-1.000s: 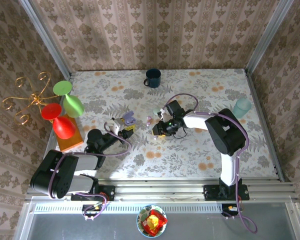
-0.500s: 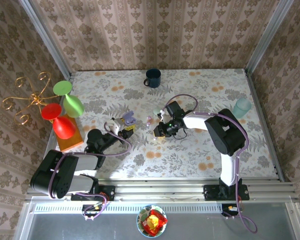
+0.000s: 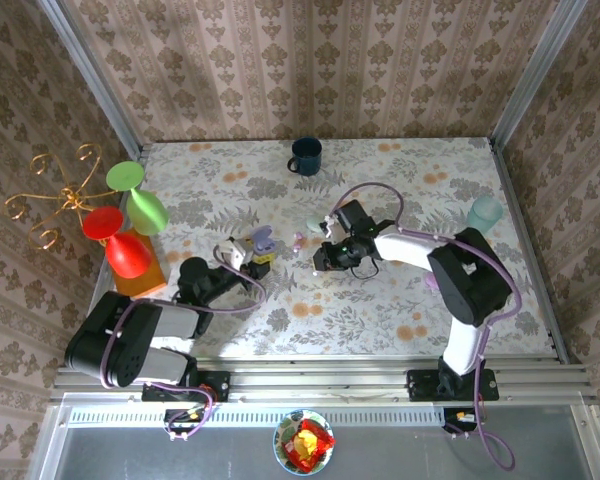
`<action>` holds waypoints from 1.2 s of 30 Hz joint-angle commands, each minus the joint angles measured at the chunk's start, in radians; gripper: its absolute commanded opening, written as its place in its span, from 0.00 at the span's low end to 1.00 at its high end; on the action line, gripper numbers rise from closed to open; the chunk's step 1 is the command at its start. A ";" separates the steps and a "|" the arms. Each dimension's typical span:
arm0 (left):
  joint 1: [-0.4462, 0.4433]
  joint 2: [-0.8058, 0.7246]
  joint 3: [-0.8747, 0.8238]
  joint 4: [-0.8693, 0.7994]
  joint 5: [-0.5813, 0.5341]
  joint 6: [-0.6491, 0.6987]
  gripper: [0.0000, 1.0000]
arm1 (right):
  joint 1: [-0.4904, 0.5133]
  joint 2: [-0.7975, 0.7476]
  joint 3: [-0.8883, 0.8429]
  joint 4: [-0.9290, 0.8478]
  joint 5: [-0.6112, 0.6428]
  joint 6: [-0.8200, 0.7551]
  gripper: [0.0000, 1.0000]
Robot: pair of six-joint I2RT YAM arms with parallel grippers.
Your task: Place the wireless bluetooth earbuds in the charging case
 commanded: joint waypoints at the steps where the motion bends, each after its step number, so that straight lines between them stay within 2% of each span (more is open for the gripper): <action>1: -0.022 0.021 0.034 0.030 0.025 0.050 0.34 | 0.001 -0.109 -0.019 -0.034 0.065 -0.006 0.20; 7: -0.050 0.061 0.053 0.030 0.024 0.082 0.34 | 0.013 -0.234 0.006 -0.095 0.070 -0.015 0.20; 16: -0.099 0.135 0.105 0.030 0.140 0.043 0.34 | 0.079 -0.303 0.117 -0.155 0.112 -0.092 0.20; 21: -0.100 0.150 0.121 0.031 0.184 0.010 0.34 | 0.119 -0.292 0.171 -0.170 0.135 -0.138 0.20; 36: -0.104 0.139 0.126 0.031 0.185 -0.003 0.34 | 0.146 -0.215 0.205 -0.167 0.126 -0.160 0.20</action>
